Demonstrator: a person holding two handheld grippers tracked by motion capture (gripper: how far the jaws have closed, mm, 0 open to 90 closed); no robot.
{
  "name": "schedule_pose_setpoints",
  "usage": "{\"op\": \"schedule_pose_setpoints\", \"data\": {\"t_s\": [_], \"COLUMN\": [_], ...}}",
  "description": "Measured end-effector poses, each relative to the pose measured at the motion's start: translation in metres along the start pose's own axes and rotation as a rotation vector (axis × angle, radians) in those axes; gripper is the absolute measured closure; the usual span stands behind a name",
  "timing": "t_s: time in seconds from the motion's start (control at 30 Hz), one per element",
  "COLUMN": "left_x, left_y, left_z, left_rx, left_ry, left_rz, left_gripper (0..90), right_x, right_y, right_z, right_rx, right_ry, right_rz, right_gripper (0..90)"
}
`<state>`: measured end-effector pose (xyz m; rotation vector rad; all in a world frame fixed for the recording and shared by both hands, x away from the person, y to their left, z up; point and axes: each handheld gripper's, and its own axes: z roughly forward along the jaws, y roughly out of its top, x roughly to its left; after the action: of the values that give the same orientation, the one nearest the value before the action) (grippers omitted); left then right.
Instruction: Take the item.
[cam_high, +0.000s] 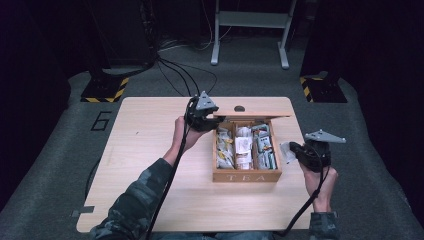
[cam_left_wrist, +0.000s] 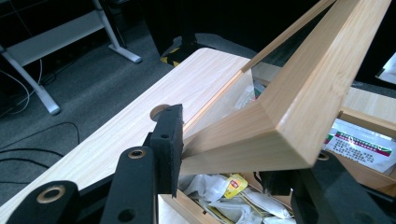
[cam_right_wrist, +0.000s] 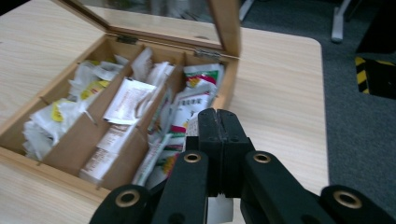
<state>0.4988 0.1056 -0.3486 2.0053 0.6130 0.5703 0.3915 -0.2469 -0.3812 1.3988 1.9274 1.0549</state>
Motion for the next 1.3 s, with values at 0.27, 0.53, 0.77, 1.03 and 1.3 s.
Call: {"op": "schedule_pose_setpoints", "data": {"t_s": [0.27, 0.53, 0.77, 1.03, 1.3], "left_x": [0.000, 0.000, 0.000, 0.000, 0.000], "left_y": [0.000, 0.000, 0.000, 0.000, 0.000], "left_z": [0.000, 0.000, 0.000, 0.000, 0.000], "left_rx": [0.004, 0.004, 0.004, 0.003, 0.005], "left_ry": [0.001, 0.000, 0.001, 0.003, 0.001], "left_rz": [0.012, 0.005, 0.010, 0.006, 0.012], "left_gripper": [56.7, 56.7, 56.8, 56.8, 56.8], "right_x": [-0.024, -0.039, -0.045, -0.050, -0.050], "right_y": [-0.018, -0.036, -0.051, -0.064, -0.073], "right_z": [0.005, 0.022, 0.042, 0.059, 0.077], "right_rx": [0.025, 0.062, 0.099, 0.130, 0.178], "right_ry": [-0.065, -0.085, -0.086, -0.074, -0.069], "right_rz": [0.061, 0.114, 0.145, 0.175, 0.183], "right_gripper": [90.0, 90.0, 90.0, 90.0, 90.0]}}
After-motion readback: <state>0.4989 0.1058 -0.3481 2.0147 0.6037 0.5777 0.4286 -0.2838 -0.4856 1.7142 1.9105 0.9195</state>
